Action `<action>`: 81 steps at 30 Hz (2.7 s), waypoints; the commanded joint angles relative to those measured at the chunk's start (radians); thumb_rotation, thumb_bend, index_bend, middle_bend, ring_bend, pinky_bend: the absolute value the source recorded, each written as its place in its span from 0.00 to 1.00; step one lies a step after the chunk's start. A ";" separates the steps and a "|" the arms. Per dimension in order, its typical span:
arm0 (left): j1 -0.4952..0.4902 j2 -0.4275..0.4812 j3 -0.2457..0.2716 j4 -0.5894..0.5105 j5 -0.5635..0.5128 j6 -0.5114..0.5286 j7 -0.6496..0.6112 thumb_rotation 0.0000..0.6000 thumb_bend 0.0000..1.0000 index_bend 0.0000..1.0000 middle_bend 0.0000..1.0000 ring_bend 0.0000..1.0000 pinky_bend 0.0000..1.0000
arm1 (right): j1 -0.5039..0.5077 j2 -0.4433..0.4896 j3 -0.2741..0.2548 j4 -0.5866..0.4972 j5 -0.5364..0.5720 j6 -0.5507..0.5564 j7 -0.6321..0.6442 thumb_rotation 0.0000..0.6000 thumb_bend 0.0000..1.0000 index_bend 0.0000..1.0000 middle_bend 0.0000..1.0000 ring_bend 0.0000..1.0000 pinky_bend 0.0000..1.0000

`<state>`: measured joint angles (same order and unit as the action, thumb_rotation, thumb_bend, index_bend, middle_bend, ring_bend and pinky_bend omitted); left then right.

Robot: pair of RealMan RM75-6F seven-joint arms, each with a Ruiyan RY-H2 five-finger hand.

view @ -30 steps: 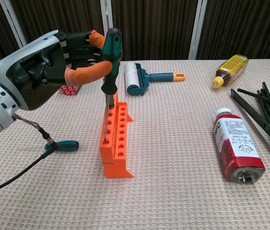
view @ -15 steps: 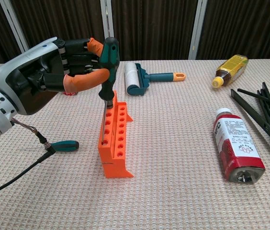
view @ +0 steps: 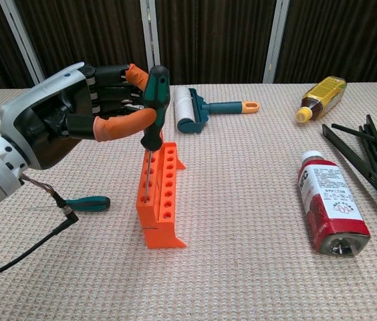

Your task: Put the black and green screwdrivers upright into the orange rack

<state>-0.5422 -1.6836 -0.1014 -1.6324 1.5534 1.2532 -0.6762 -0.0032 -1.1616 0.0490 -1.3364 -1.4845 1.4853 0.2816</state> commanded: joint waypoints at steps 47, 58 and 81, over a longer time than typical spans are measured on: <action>0.038 -0.012 0.070 0.067 0.042 0.028 0.037 1.00 0.56 0.33 0.33 0.13 0.18 | 0.009 0.002 0.003 -0.013 0.006 -0.015 -0.021 1.00 0.00 0.01 0.08 0.00 0.00; 0.046 0.006 0.086 0.050 0.059 0.036 0.029 1.00 0.56 0.29 0.31 0.12 0.18 | 0.008 0.003 0.003 -0.017 0.007 -0.014 -0.025 1.00 0.00 0.01 0.08 0.00 0.00; 0.062 0.100 0.145 -0.009 0.237 0.112 0.354 1.00 0.63 0.03 0.09 0.00 0.03 | -0.001 0.007 0.001 -0.018 0.003 0.002 -0.024 1.00 0.00 0.01 0.08 0.00 0.00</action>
<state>-0.4951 -1.5966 0.0288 -1.6484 1.7644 1.3402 -0.3626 -0.0042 -1.1549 0.0496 -1.3542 -1.4817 1.4873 0.2580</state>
